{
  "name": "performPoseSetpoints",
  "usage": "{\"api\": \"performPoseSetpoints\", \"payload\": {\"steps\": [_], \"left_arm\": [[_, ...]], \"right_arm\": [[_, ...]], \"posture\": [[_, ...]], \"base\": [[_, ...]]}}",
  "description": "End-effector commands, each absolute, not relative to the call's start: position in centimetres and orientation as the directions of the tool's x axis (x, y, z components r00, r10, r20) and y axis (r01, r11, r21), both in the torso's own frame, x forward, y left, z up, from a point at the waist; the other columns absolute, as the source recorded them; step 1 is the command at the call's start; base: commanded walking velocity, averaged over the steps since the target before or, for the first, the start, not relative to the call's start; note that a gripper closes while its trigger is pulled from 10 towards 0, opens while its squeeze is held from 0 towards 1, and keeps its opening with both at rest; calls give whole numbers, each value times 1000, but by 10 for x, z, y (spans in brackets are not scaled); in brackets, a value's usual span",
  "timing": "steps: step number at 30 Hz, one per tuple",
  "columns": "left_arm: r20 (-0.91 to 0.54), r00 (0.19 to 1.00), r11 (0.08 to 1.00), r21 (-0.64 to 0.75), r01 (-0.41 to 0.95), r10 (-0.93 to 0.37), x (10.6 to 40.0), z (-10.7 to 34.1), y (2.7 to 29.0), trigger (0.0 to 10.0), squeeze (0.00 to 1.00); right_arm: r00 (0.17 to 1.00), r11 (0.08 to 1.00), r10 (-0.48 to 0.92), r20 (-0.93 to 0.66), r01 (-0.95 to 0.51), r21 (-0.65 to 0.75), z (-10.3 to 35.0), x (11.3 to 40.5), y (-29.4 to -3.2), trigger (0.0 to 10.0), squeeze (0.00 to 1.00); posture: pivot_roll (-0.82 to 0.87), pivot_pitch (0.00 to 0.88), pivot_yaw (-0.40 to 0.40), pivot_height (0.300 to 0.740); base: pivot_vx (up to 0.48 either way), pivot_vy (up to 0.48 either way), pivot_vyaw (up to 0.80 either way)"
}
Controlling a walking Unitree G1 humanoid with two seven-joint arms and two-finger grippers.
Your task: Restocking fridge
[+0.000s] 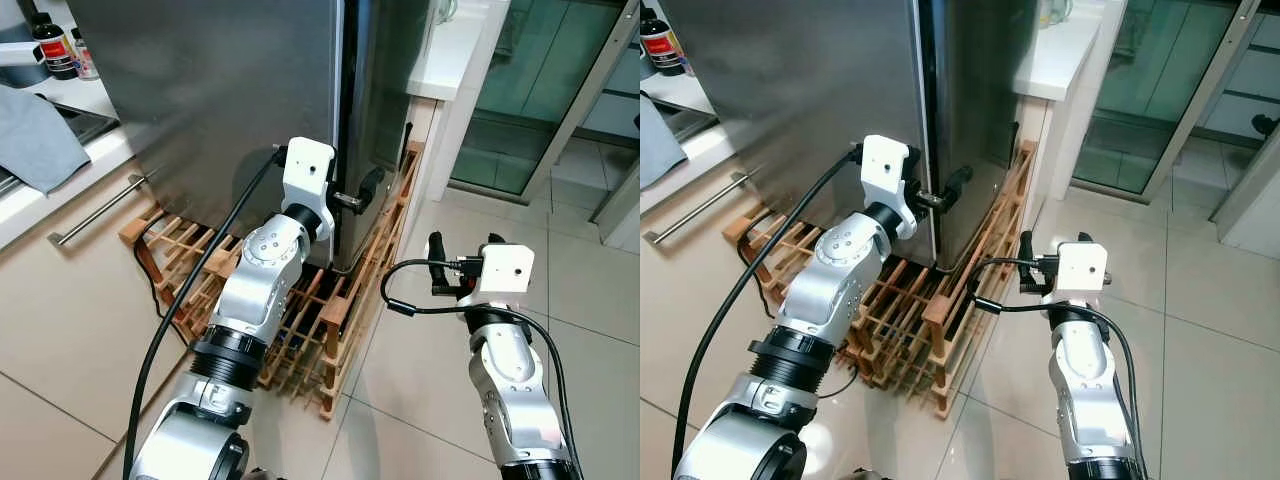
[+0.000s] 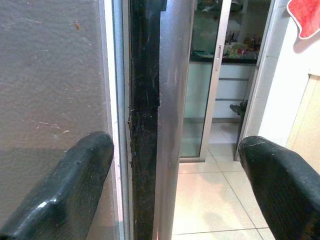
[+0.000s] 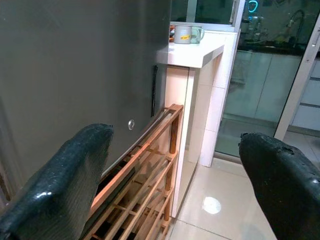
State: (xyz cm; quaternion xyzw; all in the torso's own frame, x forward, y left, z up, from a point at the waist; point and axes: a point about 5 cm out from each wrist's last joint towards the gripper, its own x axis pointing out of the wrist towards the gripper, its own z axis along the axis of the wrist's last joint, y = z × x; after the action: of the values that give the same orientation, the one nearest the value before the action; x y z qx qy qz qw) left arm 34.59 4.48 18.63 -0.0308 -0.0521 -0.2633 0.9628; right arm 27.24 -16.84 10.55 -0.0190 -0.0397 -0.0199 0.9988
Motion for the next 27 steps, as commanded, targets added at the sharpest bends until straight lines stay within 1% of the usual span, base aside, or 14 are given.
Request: {"api": "performPoseSetpoints", "payload": {"steps": [1, 6, 12, 15, 17, 18, 20, 21, 24, 27], "left_arm": [[116, 848, 851, -35, 525, -518, 350, 191, 37, 10000, 0], [144, 830, 832, -60, 551, -539, 351, 201, 32, 10000, 0], [138, 820, 821, -68, 567, -556, 347, 206, 37, 10000, 0], [133, 823, 824, -64, 563, -552, 348, 204, 35, 10000, 0], [129, 854, 857, -54, 513, -504, 358, 200, 31, 10000, 0], [129, 854, 857, -54, 513, -504, 358, 200, 31, 10000, 0], [131, 856, 858, -54, 511, -501, 362, 201, 23, 10000, 0], [131, 856, 858, -54, 511, -501, 362, 201, 23, 10000, 0], [135, 809, 806, -93, 585, -572, 362, 205, -8, 10000, 0], [132, 740, 726, -144, 673, -660, 356, 208, -34, 10000, 0]], "right_arm": [[996, 998, -43, 78, 47, -45, 105, 273, -170, 10000, 31], [996, 998, -45, 79, 48, -45, 106, 274, -170, 10000, 35], [996, 998, -53, 72, 56, -39, 103, 272, -170, 10000, 31], [996, 998, -52, 70, 54, -38, 102, 272, -168, 10000, 31], [996, 998, -49, 69, 52, -35, 102, 273, -168, 10000, 35], [996, 998, -49, 69, 52, -35, 102, 273, -168, 10000, 35], [997, 998, -48, 68, 50, -35, 102, 274, -168, 10000, 31], [997, 998, -48, 68, 50, -35, 102, 274, -168, 10000, 31], [997, 998, -42, 67, 44, -39, 103, 275, -168, 10000, 31], [997, 998, -42, 64, 44, -43, 102, 273, -169, 10000, 31]], "posture": [[-146, 0, 45, 740], [-149, 0, 53, 740], [-145, 0, 58, 740], [-143, 0, 58, 740], [-143, 0, 59, 740], [-143, 0, 59, 740], [-145, 0, 56, 740], [-145, 0, 56, 740], [-161, 0, 57, 740], [-184, 0, 65, 740]], "base": [[0, 0, 0], [0, 0, 0], [0, 0, 0], [0, 0, 0], [0, 0, 0], [0, 0, 0], [0, 0, 0], [0, 0, 0], [0, 0, 0], [0, 0, 0]]}}
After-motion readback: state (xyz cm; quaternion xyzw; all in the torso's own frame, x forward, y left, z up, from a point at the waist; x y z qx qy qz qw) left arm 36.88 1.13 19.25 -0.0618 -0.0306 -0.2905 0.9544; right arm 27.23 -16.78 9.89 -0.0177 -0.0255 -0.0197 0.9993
